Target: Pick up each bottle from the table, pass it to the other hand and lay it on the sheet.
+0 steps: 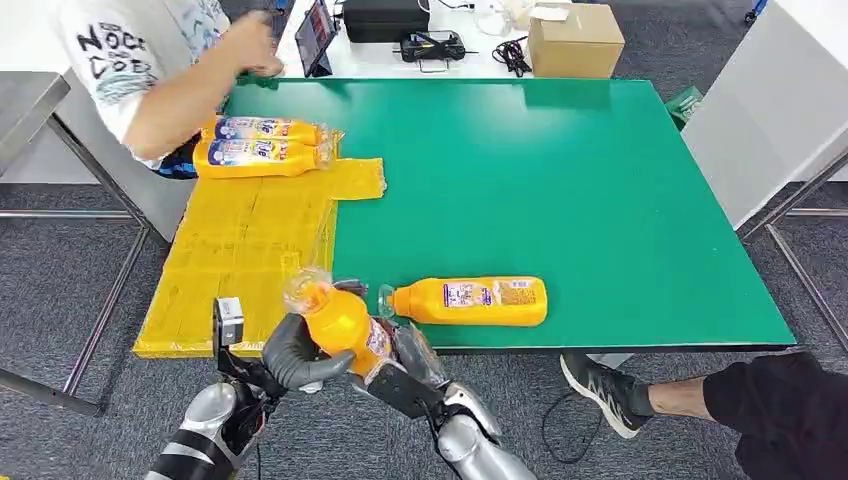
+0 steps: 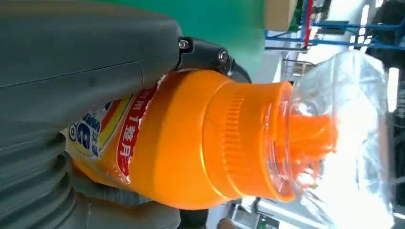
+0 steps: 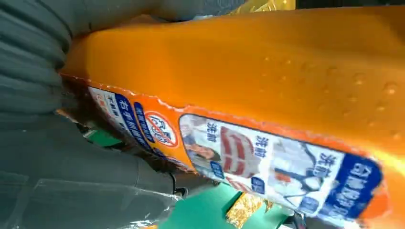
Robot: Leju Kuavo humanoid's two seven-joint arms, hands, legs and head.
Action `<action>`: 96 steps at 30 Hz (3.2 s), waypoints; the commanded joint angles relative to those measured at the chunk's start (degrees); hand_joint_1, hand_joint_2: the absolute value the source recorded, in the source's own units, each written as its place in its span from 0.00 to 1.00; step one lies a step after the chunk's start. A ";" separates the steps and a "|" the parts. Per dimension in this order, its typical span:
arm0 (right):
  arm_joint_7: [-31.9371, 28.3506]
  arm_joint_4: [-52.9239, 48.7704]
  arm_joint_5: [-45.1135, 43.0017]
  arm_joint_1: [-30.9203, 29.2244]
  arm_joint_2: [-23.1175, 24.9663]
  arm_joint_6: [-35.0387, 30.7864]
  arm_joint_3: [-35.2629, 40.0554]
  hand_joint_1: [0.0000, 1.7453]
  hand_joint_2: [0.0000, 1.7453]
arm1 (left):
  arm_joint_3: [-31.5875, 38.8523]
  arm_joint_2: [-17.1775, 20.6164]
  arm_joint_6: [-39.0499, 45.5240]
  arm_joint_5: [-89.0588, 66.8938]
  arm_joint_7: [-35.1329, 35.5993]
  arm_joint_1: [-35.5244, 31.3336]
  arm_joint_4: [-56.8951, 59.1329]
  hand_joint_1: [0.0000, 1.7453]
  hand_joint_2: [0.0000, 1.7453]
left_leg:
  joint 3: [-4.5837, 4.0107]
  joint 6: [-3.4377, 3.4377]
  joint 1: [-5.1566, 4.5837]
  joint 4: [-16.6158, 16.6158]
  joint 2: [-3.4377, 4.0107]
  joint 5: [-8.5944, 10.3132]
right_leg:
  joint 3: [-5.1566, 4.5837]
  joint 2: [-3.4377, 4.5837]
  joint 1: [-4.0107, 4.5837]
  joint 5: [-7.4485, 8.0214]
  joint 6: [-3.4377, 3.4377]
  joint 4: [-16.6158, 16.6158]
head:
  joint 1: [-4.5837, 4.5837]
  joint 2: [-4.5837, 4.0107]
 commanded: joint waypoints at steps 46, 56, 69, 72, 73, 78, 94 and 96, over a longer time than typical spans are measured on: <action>-2.15 -21.81 -17.75 3.39 -3.70 9.53 -6.33 0.00 0.00 | 21.15 2.58 15.37 14.42 11.08 -14.23 3.00 1.00 1.00 | 0.17 -0.09 0.09 0.04 0.01 -0.04 | 0.12 -0.05 0.12 -0.06 -0.14 0.05 | -0.02 0.00; -2.50 -22.47 -20.44 3.62 -3.35 8.73 -9.71 0.00 0.00 | 20.97 4.64 15.55 15.30 13.91 -18.46 3.24 1.00 1.00 | 0.22 -0.08 0.12 0.02 -0.03 -0.01 | 0.23 -0.08 0.14 -0.08 -0.13 0.00 | 0.00 0.00; -5.68 -42.89 -19.05 7.27 -1.77 -0.67 -9.68 0.00 0.00 | 4.70 5.61 52.88 -58.43 11.59 -25.21 9.69 1.00 1.00 | 0.00 -0.07 0.07 0.10 -0.17 0.03 | 0.01 -0.20 0.10 -0.10 -0.10 0.12 | 0.00 0.00; -5.50 -46.56 -19.20 7.30 -2.21 -1.02 -8.34 0.00 0.00 | 1.79 5.61 52.49 -67.93 11.83 -28.53 16.25 1.00 1.00 | 0.03 -0.06 0.05 0.05 -0.19 0.06 | 0.04 -0.21 0.08 -0.07 -0.09 0.07 | 0.00 0.00; -5.50 -46.56 -19.20 7.30 -2.21 -1.02 -8.34 0.00 0.00 | 1.79 5.61 52.49 -67.93 11.83 -28.53 16.25 1.00 1.00 | 0.14 -0.08 0.08 0.08 -0.27 0.01 | 0.19 -0.29 0.10 -0.13 -0.12 0.07 | -0.02 0.00; -4.72 -44.97 -19.37 6.04 -3.43 0.39 -5.95 0.00 0.00 | -4.85 6.52 49.24 -80.04 10.60 -36.02 29.61 1.00 1.00 | 0.18 -0.10 0.10 0.07 -0.09 0.00 | 0.20 -0.13 0.11 -0.08 -0.15 0.05 | 0.02 0.00; -3.80 -36.49 -19.93 3.06 -2.93 2.54 -3.68 0.00 0.00 | -7.39 8.65 30.31 -71.88 1.65 -42.39 44.05 1.00 1.00 | 0.26 -0.09 0.14 0.03 0.25 -0.05 | 0.22 0.22 0.16 -0.01 -0.13 0.03 | -0.02 0.00; -3.80 -36.18 -19.95 2.94 -2.88 2.54 -3.67 0.00 0.00 | -7.55 8.62 30.29 -71.80 1.59 -42.49 44.05 1.00 1.00 | 0.26 -0.10 0.14 0.05 0.22 -0.05 | 0.22 0.18 0.16 -0.04 -0.14 0.06 | 0.00 0.00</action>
